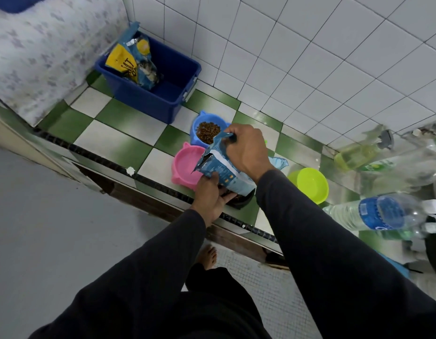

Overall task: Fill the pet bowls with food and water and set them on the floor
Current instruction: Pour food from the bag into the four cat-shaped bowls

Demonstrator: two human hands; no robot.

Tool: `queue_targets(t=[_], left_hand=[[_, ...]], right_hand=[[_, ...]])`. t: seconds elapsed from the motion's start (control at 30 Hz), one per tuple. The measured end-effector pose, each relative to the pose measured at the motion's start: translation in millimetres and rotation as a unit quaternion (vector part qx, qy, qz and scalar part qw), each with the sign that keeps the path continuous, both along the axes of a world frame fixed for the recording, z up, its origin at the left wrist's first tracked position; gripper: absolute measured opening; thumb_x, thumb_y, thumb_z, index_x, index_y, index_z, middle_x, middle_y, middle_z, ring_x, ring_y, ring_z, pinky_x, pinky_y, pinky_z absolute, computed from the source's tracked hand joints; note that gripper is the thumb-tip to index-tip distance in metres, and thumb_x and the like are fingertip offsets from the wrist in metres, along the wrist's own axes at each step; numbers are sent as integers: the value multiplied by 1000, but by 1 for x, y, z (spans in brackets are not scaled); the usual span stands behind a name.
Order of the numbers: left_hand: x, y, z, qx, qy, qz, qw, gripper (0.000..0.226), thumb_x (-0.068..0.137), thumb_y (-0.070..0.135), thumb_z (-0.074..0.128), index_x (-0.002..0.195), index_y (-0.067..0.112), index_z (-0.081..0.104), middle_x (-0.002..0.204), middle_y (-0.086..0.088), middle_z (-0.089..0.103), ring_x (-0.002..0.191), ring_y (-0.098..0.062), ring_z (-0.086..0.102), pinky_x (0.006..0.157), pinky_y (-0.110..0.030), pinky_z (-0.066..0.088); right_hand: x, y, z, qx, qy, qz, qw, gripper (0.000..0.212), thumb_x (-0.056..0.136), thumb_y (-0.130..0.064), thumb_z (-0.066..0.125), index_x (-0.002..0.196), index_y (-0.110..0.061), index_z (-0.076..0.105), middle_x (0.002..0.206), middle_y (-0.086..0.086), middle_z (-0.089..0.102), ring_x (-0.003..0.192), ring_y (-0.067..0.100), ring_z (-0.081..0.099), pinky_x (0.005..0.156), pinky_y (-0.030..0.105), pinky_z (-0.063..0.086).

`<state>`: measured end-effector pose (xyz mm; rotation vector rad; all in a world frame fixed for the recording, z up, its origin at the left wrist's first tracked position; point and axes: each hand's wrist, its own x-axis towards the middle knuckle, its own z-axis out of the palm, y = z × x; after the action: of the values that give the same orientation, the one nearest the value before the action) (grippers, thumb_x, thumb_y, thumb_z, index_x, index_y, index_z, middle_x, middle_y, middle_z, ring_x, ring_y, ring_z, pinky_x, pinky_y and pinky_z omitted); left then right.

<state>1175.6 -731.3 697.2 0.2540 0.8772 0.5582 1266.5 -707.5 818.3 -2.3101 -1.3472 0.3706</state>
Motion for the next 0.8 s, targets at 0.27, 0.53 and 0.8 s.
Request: queue_targets(t=[0.27, 0.53, 0.8], left_hand=[[1, 7, -7, -39, 2, 20, 999, 37, 112, 19, 39, 144, 9, 51, 135, -22, 65, 120, -36, 66, 77, -44, 63], [-2, 14, -12, -74, -23, 35, 996, 28, 109, 13, 41, 125, 10, 64, 106, -14, 79, 99, -29, 75, 76, -45, 63], [-7, 18, -15, -91, -27, 30, 995, 33, 110, 16, 40, 136, 9, 58, 117, -17, 75, 107, -33, 72, 80, -48, 60]], right_hand=[[-7, 12, -6, -24, -38, 35, 998, 20, 86, -18, 62, 98, -18, 77, 93, 12, 77, 83, 35, 69, 74, 40, 59], [-8, 26, -17, -49, -41, 52, 997, 22, 89, -19, 63, 107, -18, 76, 99, 12, 75, 86, 35, 68, 69, 26, 44], [-11, 35, -23, -60, -66, 65, 994, 21, 91, -22, 63, 109, -17, 75, 103, 13, 75, 93, 37, 68, 76, 35, 53]])
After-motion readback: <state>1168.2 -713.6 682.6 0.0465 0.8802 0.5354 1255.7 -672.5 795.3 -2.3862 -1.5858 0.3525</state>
